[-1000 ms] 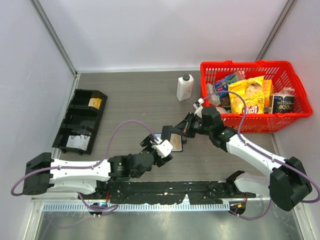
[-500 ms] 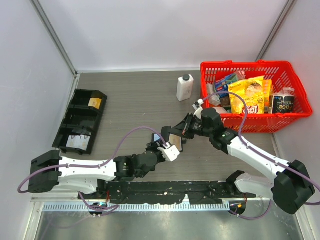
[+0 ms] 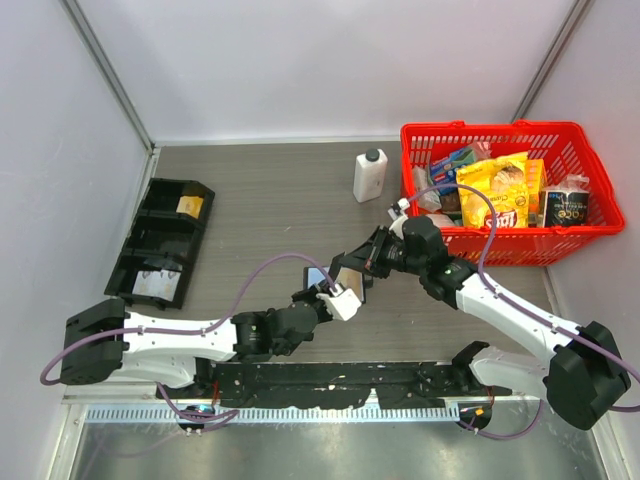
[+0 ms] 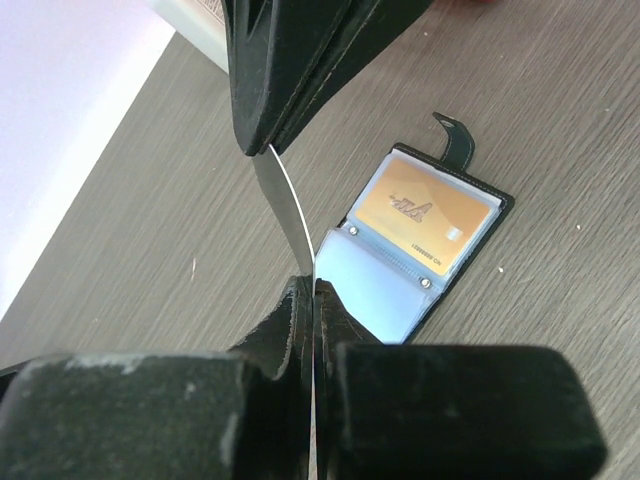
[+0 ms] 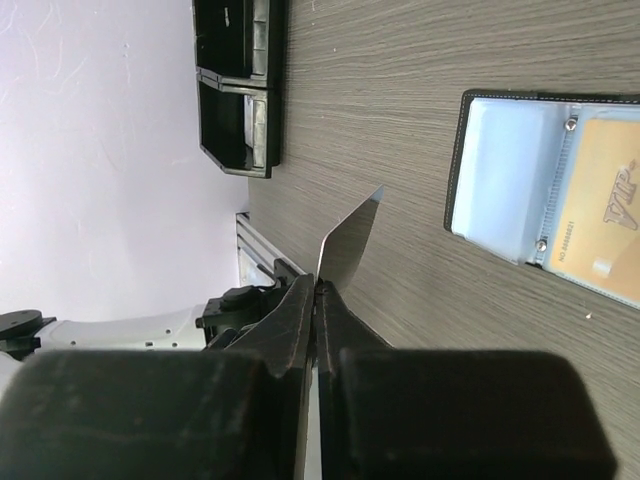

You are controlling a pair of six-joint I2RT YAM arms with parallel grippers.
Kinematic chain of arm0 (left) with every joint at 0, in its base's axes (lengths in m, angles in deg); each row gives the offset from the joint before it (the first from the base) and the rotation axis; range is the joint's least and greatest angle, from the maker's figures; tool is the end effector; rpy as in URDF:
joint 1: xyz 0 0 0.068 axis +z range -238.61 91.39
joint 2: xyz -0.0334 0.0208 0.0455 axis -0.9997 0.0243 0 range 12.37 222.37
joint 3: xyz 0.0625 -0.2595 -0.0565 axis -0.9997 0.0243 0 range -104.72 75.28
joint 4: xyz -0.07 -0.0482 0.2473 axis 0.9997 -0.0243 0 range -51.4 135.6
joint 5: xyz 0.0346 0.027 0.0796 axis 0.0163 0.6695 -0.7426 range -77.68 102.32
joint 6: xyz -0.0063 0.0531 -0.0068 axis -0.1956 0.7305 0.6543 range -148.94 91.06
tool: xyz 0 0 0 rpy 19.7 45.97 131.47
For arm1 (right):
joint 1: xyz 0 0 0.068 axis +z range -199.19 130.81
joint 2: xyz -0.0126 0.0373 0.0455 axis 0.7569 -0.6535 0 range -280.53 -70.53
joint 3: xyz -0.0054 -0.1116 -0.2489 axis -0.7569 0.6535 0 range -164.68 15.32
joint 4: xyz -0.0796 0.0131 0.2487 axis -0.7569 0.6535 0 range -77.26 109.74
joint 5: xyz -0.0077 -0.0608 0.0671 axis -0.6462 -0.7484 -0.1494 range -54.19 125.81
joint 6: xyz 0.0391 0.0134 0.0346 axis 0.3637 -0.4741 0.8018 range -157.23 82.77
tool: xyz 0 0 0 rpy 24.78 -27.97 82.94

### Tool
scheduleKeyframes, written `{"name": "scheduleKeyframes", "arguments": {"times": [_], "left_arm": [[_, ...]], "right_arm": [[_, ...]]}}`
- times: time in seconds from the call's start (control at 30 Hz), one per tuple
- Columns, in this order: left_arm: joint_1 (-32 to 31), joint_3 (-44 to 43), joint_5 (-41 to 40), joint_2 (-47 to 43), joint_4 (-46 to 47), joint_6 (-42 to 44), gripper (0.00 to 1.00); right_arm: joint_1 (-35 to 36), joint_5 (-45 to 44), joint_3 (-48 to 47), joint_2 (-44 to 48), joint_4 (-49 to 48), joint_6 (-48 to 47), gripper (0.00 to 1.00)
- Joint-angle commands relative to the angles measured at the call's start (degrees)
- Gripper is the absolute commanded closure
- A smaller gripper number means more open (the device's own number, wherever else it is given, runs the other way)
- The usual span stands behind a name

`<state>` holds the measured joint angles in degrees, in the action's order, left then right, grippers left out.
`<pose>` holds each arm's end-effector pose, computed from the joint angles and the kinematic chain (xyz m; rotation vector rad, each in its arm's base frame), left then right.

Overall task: Take the credit cards out of the card holder
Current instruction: Place the credit card in the storage box.

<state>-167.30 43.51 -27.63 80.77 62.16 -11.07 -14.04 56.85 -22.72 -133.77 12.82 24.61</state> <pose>0.0715 -0.2410 0.2262 1.0282 1.5231 -0.0721 0.1932 0.1517 0.2534 0.2653 2.2813 1.3632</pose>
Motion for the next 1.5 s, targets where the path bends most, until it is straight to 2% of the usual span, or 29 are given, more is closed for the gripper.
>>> {"name": "scheduleKeyframes", "arguments": {"times": [0.0,0.13,0.27,0.37,0.4,0.67,0.97,1.0,1.1,1.2,1.47], "left_arm": [[-0.32,-2.68,-0.57,-1.60,0.76,-5.38,1.00],[0.03,-2.51,-1.45,-3.97,-2.66,-10.65,1.00],[2.49,-1.89,-0.14,-7.13,-6.44,-16.88,1.00],[7.13,-1.19,3.62,-10.21,-9.34,-23.38,1.00],[9.85,-0.84,6.08,-11.35,-10.31,-25.58,1.00],[36.90,1.53,23.93,-18.92,-15.67,-42.29,1.00],[73.91,3.21,39.67,-21.56,-16.38,-60.13,1.00],[75.95,2.60,40.46,-21.38,-18.21,-60.67,1.00],[78.42,-0.48,35.04,-19.98,-22.43,-60.58,1.00],[83.60,-3.47,33.53,-17.17,-28.06,-61.37,1.00],[90.55,-6.46,33.35,-10.67,-29.48,-63.13,1.00]], "right_arm": [[0.53,-0.56,-3.88,2.16,-3.86,-1.02,0.87],[0.53,-2.49,-5.99,2.07,-3.07,-4.18,0.64],[0.44,-3.37,-8.45,1.55,-3.33,-6.82,0.54],[0.53,-3.63,-10.12,1.46,-3.68,-9.62,0.51],[0.53,-3.72,-11.08,1.46,-3.68,-10.33,0.43],[0.53,-6.71,-16.09,1.72,1.23,-22.45,0.28],[0.53,-8.12,-17.77,5.93,5.63,-33.79,0.23],[0.53,-8.20,-17.77,6.55,6.07,-34.68,0.23],[0.53,-8.21,-17.07,8.39,7.13,-36.70,0.23],[0.53,-8.38,-16.36,10.32,8.18,-37.23,0.22],[0.53,-6.19,-14.60,14.02,11.70,-39.78,0.22]]}}
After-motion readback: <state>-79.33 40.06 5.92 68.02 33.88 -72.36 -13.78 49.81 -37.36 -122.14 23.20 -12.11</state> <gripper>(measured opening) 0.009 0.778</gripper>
